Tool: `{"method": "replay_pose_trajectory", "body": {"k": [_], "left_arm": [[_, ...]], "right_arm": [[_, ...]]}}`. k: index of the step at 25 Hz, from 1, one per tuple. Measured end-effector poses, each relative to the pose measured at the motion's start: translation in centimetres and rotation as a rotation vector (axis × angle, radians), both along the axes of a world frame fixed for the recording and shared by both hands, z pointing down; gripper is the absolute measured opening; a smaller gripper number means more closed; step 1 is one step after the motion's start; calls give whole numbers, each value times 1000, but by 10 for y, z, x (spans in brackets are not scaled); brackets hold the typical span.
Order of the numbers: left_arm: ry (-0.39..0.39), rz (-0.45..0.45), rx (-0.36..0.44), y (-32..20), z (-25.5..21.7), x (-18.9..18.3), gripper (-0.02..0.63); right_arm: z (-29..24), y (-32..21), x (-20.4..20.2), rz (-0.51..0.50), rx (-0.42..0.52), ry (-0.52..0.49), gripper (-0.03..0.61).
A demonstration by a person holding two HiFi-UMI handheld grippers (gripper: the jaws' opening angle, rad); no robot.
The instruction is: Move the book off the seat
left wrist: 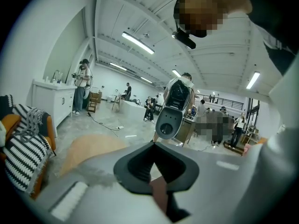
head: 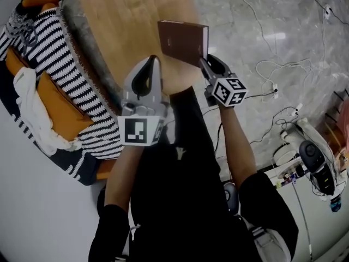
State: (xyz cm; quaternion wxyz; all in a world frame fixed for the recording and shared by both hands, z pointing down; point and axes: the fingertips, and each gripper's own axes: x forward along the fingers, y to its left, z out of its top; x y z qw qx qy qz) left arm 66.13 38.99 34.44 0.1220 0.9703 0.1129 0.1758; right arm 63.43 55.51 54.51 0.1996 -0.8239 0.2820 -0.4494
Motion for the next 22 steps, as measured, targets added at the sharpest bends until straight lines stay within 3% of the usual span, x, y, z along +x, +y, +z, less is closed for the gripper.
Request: {"method": "replay_pose_trajectory", "body": {"k": [10,22], "left_arm": [[-27,27,8,7,20,15,6],[-68,54,-11,17,51,17,6]], "right_arm": [[35,3,10,-12,96,-69,147],[63,18,23,43,207,-99,152]]}}
